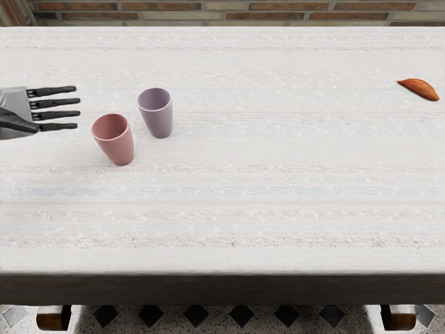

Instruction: Pick up cup and place in cup with left hand

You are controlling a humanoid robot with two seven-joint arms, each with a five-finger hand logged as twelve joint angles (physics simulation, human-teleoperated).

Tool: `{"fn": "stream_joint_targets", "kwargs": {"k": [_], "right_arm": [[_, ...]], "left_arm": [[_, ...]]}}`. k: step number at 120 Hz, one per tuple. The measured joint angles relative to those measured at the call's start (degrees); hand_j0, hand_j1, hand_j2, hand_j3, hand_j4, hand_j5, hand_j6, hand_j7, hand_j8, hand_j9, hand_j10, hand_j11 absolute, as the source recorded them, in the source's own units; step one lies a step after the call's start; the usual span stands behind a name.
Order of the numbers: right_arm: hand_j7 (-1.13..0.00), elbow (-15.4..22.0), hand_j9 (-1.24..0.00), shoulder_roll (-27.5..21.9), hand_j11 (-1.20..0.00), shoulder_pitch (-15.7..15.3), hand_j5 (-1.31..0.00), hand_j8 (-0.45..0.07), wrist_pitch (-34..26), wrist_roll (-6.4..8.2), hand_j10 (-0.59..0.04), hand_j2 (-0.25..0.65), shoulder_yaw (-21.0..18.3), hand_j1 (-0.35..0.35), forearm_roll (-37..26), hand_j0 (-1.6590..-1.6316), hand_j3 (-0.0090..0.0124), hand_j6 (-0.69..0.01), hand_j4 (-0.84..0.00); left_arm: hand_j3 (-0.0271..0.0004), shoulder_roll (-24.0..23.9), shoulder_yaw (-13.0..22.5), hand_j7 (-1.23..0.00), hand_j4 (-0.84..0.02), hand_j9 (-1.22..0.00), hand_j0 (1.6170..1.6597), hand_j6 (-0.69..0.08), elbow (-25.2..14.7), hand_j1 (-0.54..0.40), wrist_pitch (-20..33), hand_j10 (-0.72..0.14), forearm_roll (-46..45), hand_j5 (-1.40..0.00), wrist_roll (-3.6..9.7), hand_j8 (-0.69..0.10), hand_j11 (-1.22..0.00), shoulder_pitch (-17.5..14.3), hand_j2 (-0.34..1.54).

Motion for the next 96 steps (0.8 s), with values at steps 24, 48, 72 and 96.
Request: {"fn": "stream_joint_targets", "kwargs": {"k": [24, 48, 72, 96], "right_arm": [[0.0, 0.0, 0.0, 0.0, 0.0, -0.1, 0.0, 0.001, 0.0, 0.0, 0.0, 0.0, -0.02, -0.349, 0.0, -1.6576, 0.0, 0.001, 0.0], [0.0, 0.0, 0.0, 0.0, 0.0, -0.3, 0.0, 0.001, 0.0, 0.0, 0.0, 0.0, -0.04, -0.349, 0.0, -1.6579, 0.0, 0.001, 0.0], [0.0, 0.0, 0.0, 0.0, 0.0, -0.32, 0.0, 0.001, 0.0, 0.0, 0.0, 0.0, -0.06, -0.349, 0.0, -1.658, 0.0, 0.001, 0.0], [0.0, 0.0, 0.0, 0.0, 0.0, -0.33, 0.0, 0.0, 0.0, 0.0, 0.0, 0.0, -0.07, -0.349, 0.0, -1.658, 0.0, 0.001, 0.0]], "left_arm": [[0.0, -3.38, 0.38, 0.0, 0.004, 0.0, 1.6576, 0.005, 2.94, 0.348, 0.0, 0.003, 8.37, 0.0, 3.59, 0.005, 0.0, -7.05, 0.0], [0.0, -15.22, 0.82, 0.0, 0.0, 0.0, 1.6579, 0.0, 3.0, 0.348, 0.32, 0.0, 38.68, 0.0, 5.42, 0.0, 0.0, -17.18, 0.0], [0.0, -23.99, 1.06, 0.0, -0.002, 0.0, 1.658, -0.002, 2.99, 0.349, 13.38, -0.002, 58.08, 0.0, 5.69, -0.002, 0.0, -18.93, 0.0], [0.0, -32.1, 1.87, 0.0, -0.003, 0.0, 1.658, -0.004, 3.8, 0.348, 20.56, -0.003, 65.91, 0.0, 5.73, -0.004, 0.0, -19.11, 0.0]]}}
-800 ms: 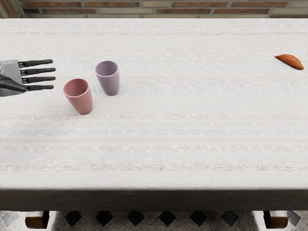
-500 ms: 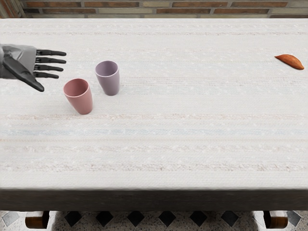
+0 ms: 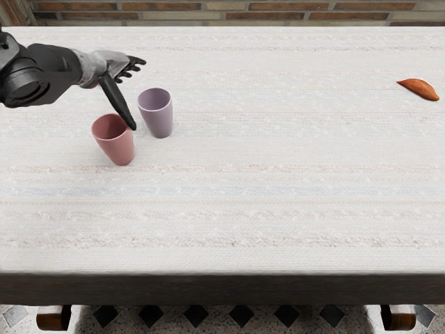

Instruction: Pick up cup and place in cup with left hand

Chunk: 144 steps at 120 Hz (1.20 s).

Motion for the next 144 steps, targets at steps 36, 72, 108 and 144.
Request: {"fn": "stream_joint_targets", "kwargs": {"k": [36, 72, 108, 144], "right_arm": [[0.0, 0.0, 0.0, 0.0, 0.0, 0.0, 0.0, 0.0, 0.0, 0.0, 0.0, 0.0, 0.0, -0.349, 0.0, -1.6581, 0.0, 0.001, 0.0], [0.0, 0.0, 0.0, 0.0, 0.0, 0.0, 0.0, 0.0, 0.0, 0.0, 0.0, 0.0, 0.01, -0.349, 0.0, -1.6581, 0.0, 0.001, 0.0], [0.0, 0.0, 0.0, 0.0, 0.0, 0.0, 0.0, 0.0, 0.0, 0.0, 0.0, 0.0, 0.01, -0.349, 0.0, -1.6581, 0.0, 0.0, 0.0], [0.0, 0.0, 0.0, 0.0, 0.0, 0.0, 0.0, 0.0, 0.0, 0.0, 0.0, 0.0, 0.01, -0.349, 0.0, -1.6581, 0.0, 0.001, 0.0]], "left_arm": [[0.0, -9.93, 3.53, -0.01, -0.007, -0.01, 1.658, -0.007, 10.69, 0.345, 1.38, -0.006, 2.32, -0.01, 0.01, -0.007, -0.01, -3.99, 0.0], [0.0, -14.92, 7.99, -0.01, -0.01, -0.01, 1.6581, -0.011, 20.55, 0.341, 4.91, -0.009, 2.55, -0.01, 0.01, -0.01, -0.01, -5.34, 0.0], [0.0, -18.32, 9.78, -0.03, -0.029, -0.03, 1.6581, -0.029, 24.63, 0.318, 6.53, -0.028, 2.51, -0.03, 0.01, -0.029, -0.03, -5.34, 0.01], [0.0, -19.58, 11.15, -0.27, -0.211, -0.27, 1.6581, -0.212, 24.96, 0.099, 6.71, -0.211, 2.48, -0.27, 0.01, -0.212, -0.27, -6.04, 0.04]]}}
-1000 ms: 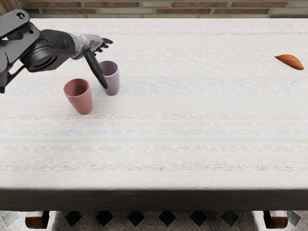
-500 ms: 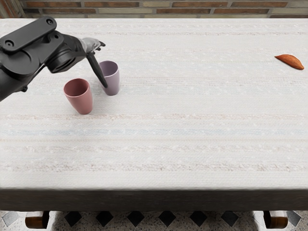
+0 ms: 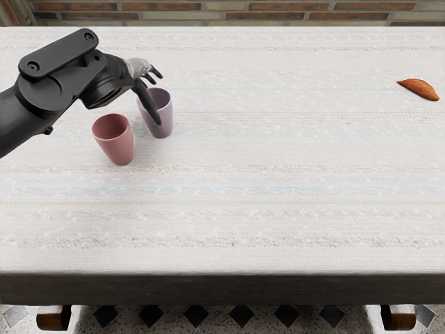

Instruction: Pick up cup and place in cup with left hand

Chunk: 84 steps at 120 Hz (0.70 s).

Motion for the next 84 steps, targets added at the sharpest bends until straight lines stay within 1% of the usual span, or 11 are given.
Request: {"fn": "stream_joint_targets", "kwargs": {"k": [30, 44, 60, 65, 66, 79, 81, 84], "right_arm": [[0.0, 0.0, 0.0, 0.0, 0.0, 0.0, 0.0, 0.0, 0.0, 0.0, 0.0, 0.0, -0.02, -0.349, 0.0, -1.6581, 0.0, 0.0, 0.0], [0.0, 0.0, 0.0, 0.0, 0.0, 0.0, 0.0, 0.0, 0.0, 0.0, 0.0, 0.0, -0.01, -0.349, 0.0, -1.6581, 0.0, 0.0, 0.0], [0.0, 0.0, 0.0, 0.0, 0.0, 0.0, 0.0, 0.0, 0.0, 0.0, 0.0, 0.0, 0.0, -0.349, 0.0, -1.6581, 0.0, 0.0, 0.0], [0.0, 0.0, 0.0, 0.0, 0.0, 0.0, 0.0, 0.0, 0.0, 0.0, 0.0, 0.0, 0.0, -0.349, 0.0, -1.6581, 0.0, 0.0, 0.0], [0.0, 0.0, 0.0, 0.0, 0.0, 0.0, 0.0, 0.0, 0.0, 0.0, 0.0, 0.0, 0.0, -0.349, 0.0, -1.6581, 0.0, 0.0, 0.0], [0.0, 0.0, 0.0, 0.0, 0.0, 0.0, 0.0, 0.0, 0.0, 0.0, 0.0, 0.0, -0.01, -0.349, 0.0, -1.6581, 0.0, 0.0, 0.0], [0.0, 0.0, 0.0, 0.0, 0.0, 0.0, 0.0, 0.0, 0.0, 0.0, 0.0, 0.0, -0.01, -0.349, 0.0, -1.6581, 0.0, 0.0, 0.0], [0.0, 0.0, 0.0, 0.0, 0.0, 0.0, 0.0, 0.0, 0.0, 0.0, 0.0, 0.0, -0.01, -0.349, 0.0, -1.6581, 0.0, 0.0, 0.0]], "left_arm": [[0.0, 0.07, 0.8, -0.42, -0.321, -0.42, 1.6581, -0.322, 0.02, -0.033, -0.03, -0.321, 0.0, -0.42, 0.0, -0.322, -0.42, 0.0, 0.07], [0.0, 0.08, 0.83, -0.46, -0.373, -0.47, 1.658, -0.341, 0.02, -0.079, 0.05, -0.367, 0.14, -0.46, 0.0, -0.355, -0.47, 0.09, 0.08], [0.0, 0.05, 0.86, -0.51, -0.421, -0.52, 1.6578, -0.356, 0.03, -0.118, 0.03, -0.409, 0.23, -0.5, 0.0, -0.368, -0.52, 0.09, 0.09], [0.0, 0.0, 0.82, -0.52, -0.437, -0.54, 1.6572, -0.329, 0.02, -0.122, 0.08, -0.42, 0.32, -0.51, 0.0, -0.333, -0.54, 0.24, 0.07], [0.0, 0.0, 0.82, -0.52, -0.445, -0.54, 1.6572, -0.332, 0.02, -0.125, 0.13, -0.425, 0.35, -0.51, 0.0, -0.352, -0.54, 0.25, 0.07], [0.0, 0.0, 0.81, -0.55, -0.476, -0.56, 1.6576, -0.333, 0.02, -0.147, 0.19, -0.45, 0.39, -0.52, 0.0, -0.333, -0.56, 0.26, 0.13], [0.0, 0.0, 0.81, -0.55, -0.471, -0.57, 1.6575, -0.32, 0.02, -0.149, 0.17, -0.452, 0.38, -0.53, 0.0, -0.33, -0.57, 0.26, 0.13], [0.0, 0.0, 0.83, -0.55, -0.469, -0.58, 1.6574, -0.328, 0.02, -0.151, 0.17, -0.456, 0.36, -0.53, 0.0, -0.325, -0.58, 0.26, 0.13]]}}
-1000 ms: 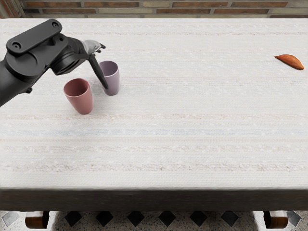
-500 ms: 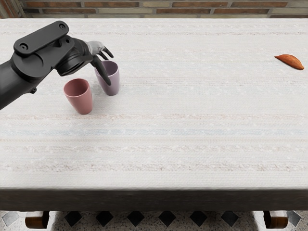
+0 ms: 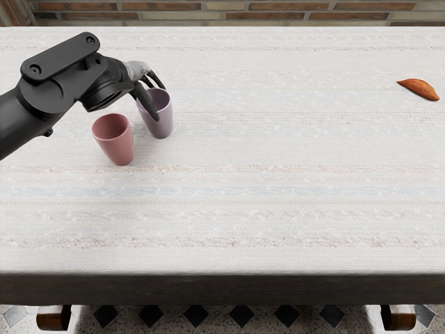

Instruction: Pick up cup and place in cup with left hand

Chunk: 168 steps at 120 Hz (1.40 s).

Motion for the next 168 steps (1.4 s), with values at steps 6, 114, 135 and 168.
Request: {"fn": "stream_joint_targets", "kwargs": {"k": [6, 114, 135, 168], "right_arm": [[0.0, 0.0, 0.0, 0.0, 0.0, 0.0, 0.0, 0.0, 0.0, 0.0, 0.0, 0.0, -0.01, -0.349, 0.0, -1.6581, 0.0, 0.0, 0.0], [0.0, 0.0, 0.0, 0.0, 0.0, 0.0, 0.0, 0.0, 0.0, 0.0, 0.0, 0.0, -0.01, -0.349, 0.0, -1.6581, 0.0, 0.0, 0.0], [0.0, 0.0, 0.0, 0.0, 0.0, 0.0, 0.0, 0.0, 0.0, 0.0, 0.0, 0.0, 0.0, -0.349, 0.0, -1.6581, 0.0, 0.001, 0.0], [0.0, 0.0, 0.0, 0.0, 0.0, 0.0, 0.0, 0.0, 0.0, 0.0, 0.0, 0.0, 0.0, -0.349, 0.0, -1.6581, 0.0, 0.001, 0.0]], "left_arm": [[0.0, -0.08, -0.02, -0.56, -0.506, -0.59, 1.6576, -0.356, 0.02, -0.168, 0.08, -0.466, 0.26, -0.53, 0.0, -0.377, -0.59, 0.07, 0.23], [0.0, -1.36, 5.83, -0.7, -0.382, -0.68, 1.654, -0.237, -0.23, -0.144, 6.28, -0.46, -0.75, -0.71, 0.02, -0.269, -0.69, -0.09, 0.16], [0.0, 0.96, 5.82, -0.73, -0.39, -0.72, 1.6538, -0.254, -0.58, -0.127, 2.33, -0.464, -2.55, -0.73, 0.0, -0.277, -0.73, -2.2, 0.12], [0.0, 5.51, 5.18, -0.75, -0.403, -0.75, 1.6525, -0.258, -0.88, -0.081, -7.65, -0.47, -8.96, -0.74, 0.0, -0.291, -0.75, -7.08, 0.06]]}}
